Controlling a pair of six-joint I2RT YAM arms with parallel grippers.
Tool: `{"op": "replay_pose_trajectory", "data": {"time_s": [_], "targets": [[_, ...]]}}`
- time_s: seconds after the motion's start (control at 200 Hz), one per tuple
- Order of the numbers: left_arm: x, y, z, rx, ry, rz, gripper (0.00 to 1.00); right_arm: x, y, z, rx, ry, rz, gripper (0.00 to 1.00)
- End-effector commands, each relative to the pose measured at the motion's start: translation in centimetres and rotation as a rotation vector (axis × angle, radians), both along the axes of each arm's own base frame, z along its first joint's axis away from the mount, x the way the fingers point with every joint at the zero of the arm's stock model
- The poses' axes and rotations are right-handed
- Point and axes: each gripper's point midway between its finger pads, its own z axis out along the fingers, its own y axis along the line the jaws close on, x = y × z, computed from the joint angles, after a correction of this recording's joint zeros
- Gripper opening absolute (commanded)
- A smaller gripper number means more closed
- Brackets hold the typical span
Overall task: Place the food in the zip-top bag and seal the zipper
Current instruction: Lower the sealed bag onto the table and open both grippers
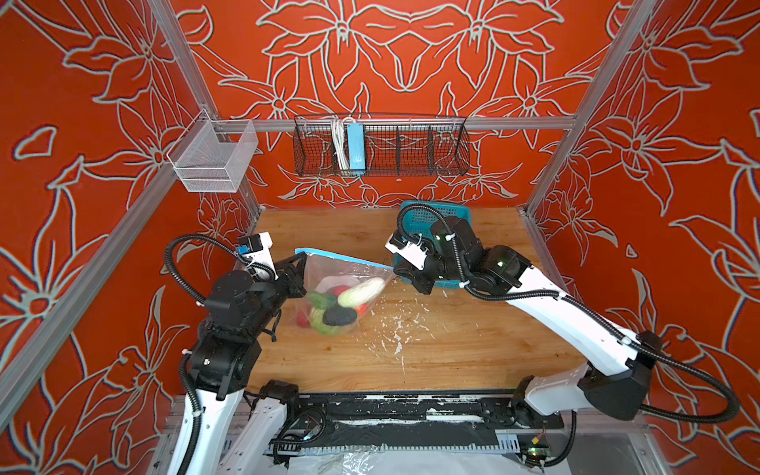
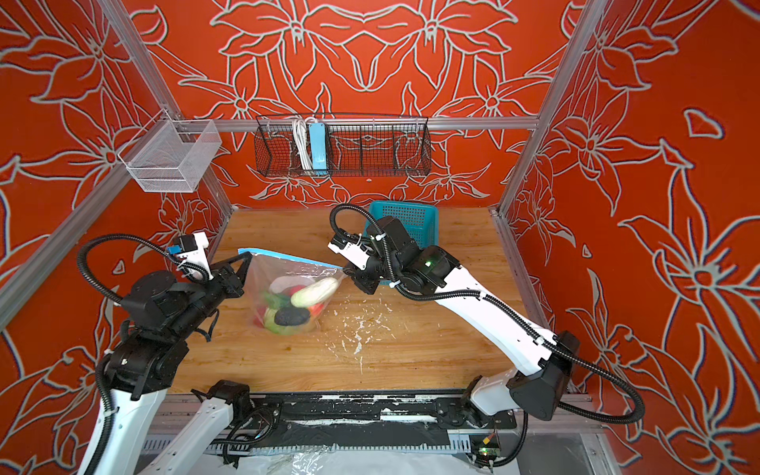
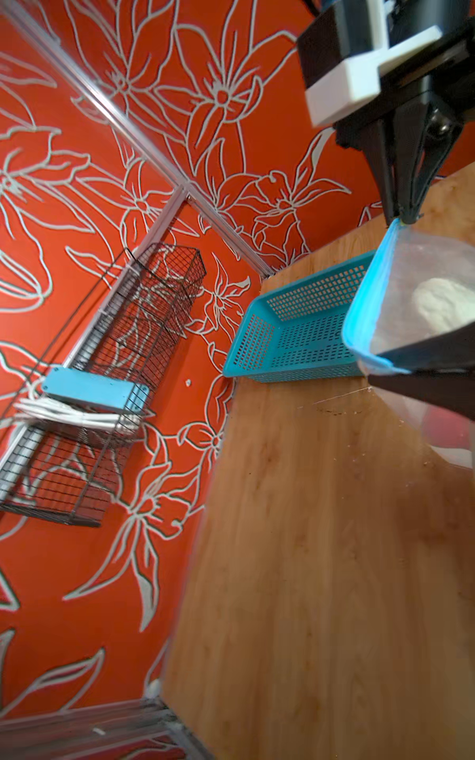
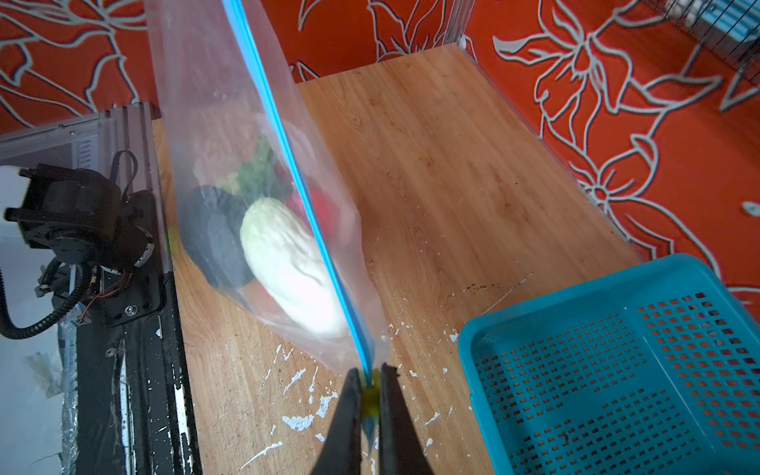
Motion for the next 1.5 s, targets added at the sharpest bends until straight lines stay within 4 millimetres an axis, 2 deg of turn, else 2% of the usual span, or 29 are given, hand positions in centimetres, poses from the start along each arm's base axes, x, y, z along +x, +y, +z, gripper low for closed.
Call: {"op": "replay_pose_trajectory", "data": {"time_s": [0.0, 0.13, 0.295, 0.51, 0.651, 0.706, 0.781, 0.826, 0.886, 0.956, 1.016, 1.071, 1.116, 1.126, 1.331, 1.491], "targets": [[2.6, 0.9, -2.1, -0.058, 0.071, 0.091, 0.0, 1.4, 1.3, -0.5, 0.016, 0.013, -0.035, 0.0], [6.6, 1.9, -5.9, -0.051, 0.147, 0.183, 0.0, 5.4, 2.1, -3.4, -0.07, -0.013, -0.12, 0.0], [13.0, 3.0, -10.9, 0.032, 0.287, 0.281, 0.0, 11.9, 3.8, -7.9, -0.175, 0.006, -0.173, 0.0], [20.8, 4.0, -15.0, 0.099, 0.41, 0.359, 0.0, 20.1, 4.3, -12.0, -0.201, 0.017, -0.258, 0.0], [24.4, 5.5, -18.4, 0.058, 0.478, 0.396, 0.0, 23.7, 4.5, -14.2, -0.202, -0.009, -0.294, 0.0], [25.5, 6.0, -19.9, 0.043, 0.507, 0.389, 0.16, 24.4, 4.8, -14.9, -0.202, -0.004, -0.289, 0.0], [26.4, 6.5, -22.0, 0.028, 0.543, 0.384, 0.19, 25.3, 5.2, -15.6, -0.199, 0.004, -0.293, 0.0], [26.8, 6.9, -22.9, 0.012, 0.55, 0.388, 0.27, 25.7, 5.3, -15.8, -0.201, 0.008, -0.294, 0.14], [27.0, 7.7, -24.0, -0.011, 0.559, 0.409, 0.49, 26.1, 5.5, -15.7, -0.199, 0.004, -0.298, 0.31], [27.2, 8.5, -24.2, -0.02, 0.556, 0.431, 0.73, 26.6, 5.4, -15.1, -0.19, -0.011, -0.312, 0.54], [27.4, 9.2, -23.5, 0.0, 0.541, 0.446, 0.99, 26.9, 5.4, -14.3, -0.174, -0.028, -0.322, 0.66], [27.5, 9.6, -22.6, 0.024, 0.522, 0.461, 0.97, 27.0, 5.3, -13.5, -0.159, -0.039, -0.331, 0.75], [27.6, 9.9, -21.6, 0.041, 0.502, 0.465, 0.97, 27.1, 5.2, -12.6, -0.148, -0.05, -0.339, 0.95], [27.6, 10.0, -21.4, 0.044, 0.5, 0.467, 0.97, 27.1, 5.2, -12.5, -0.147, -0.052, -0.339, 0.97], [27.3, 10.9, -16.4, 0.115, 0.426, 0.48, 0.97, 26.4, 4.2, -9.4, -0.109, -0.061, -0.373, 0.98], [25.6, 10.8, -13.9, 0.14, 0.381, 0.467, 0.97, 24.8, 3.0, -7.3, -0.073, -0.057, -0.392, 0.98]]}}
